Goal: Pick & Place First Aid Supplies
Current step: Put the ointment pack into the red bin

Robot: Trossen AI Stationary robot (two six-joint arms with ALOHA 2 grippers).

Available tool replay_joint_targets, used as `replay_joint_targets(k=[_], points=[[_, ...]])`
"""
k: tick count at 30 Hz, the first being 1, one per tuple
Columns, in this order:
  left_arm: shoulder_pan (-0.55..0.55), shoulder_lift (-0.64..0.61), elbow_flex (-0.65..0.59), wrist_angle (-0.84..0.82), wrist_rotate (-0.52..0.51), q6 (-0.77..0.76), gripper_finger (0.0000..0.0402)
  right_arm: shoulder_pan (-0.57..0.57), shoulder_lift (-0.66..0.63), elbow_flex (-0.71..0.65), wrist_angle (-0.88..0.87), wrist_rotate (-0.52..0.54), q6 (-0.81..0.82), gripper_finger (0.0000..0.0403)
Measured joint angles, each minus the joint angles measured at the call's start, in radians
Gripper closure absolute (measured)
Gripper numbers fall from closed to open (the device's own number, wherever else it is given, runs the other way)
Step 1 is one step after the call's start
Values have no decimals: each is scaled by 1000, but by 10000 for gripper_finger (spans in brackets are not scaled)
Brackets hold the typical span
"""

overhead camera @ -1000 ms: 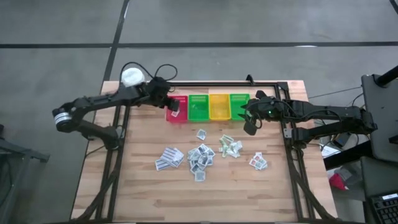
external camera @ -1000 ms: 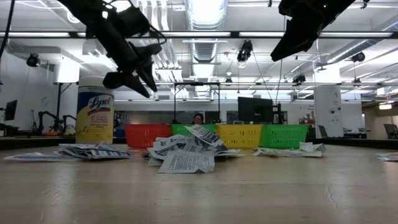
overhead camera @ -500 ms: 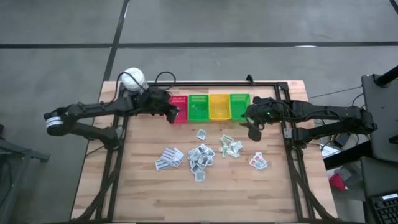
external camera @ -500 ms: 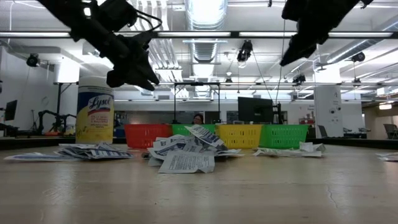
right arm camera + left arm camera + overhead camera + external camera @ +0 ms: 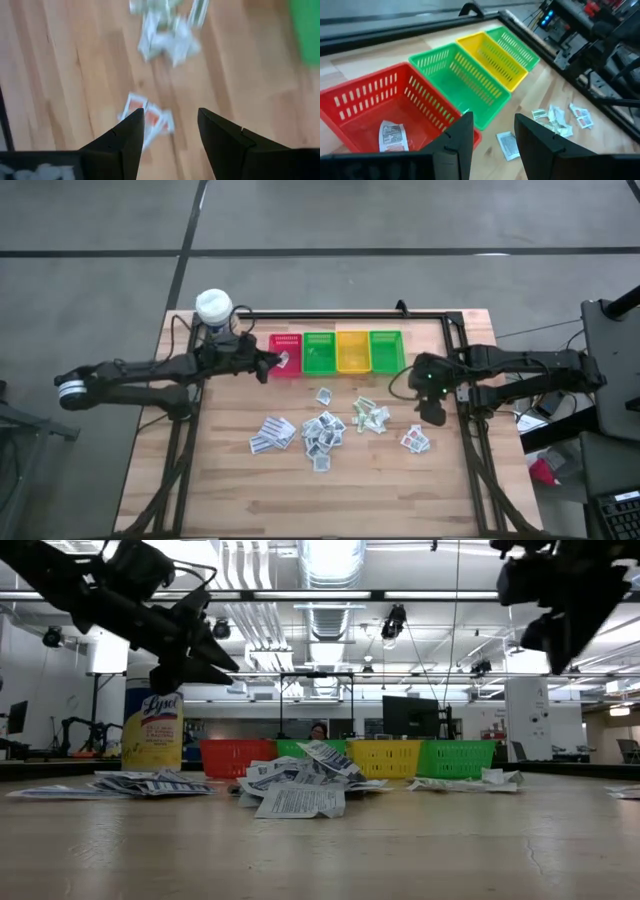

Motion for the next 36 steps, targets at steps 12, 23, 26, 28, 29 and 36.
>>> replay_joint_targets(k=[12,23,26,28,29,36], points=[[0,-96,-11,1,-38,99,266,220,61,-44,-13,14,175,220],[0,-97,-11,-1,-43,105,266,349,282,-69,102,45,174,220],[0,-97,-11,-1,-43,105,266,369,326,-69,146,75,174,220],[0,-97,-11,-4,-43,107,266,382,353,-71,171,104,178,220],[0,-97,-11,-5,-43,107,266,389,367,-71,172,123,183,220],[0,-97,-11,-10,-43,107,266,428,399,-111,216,192,256,220]])
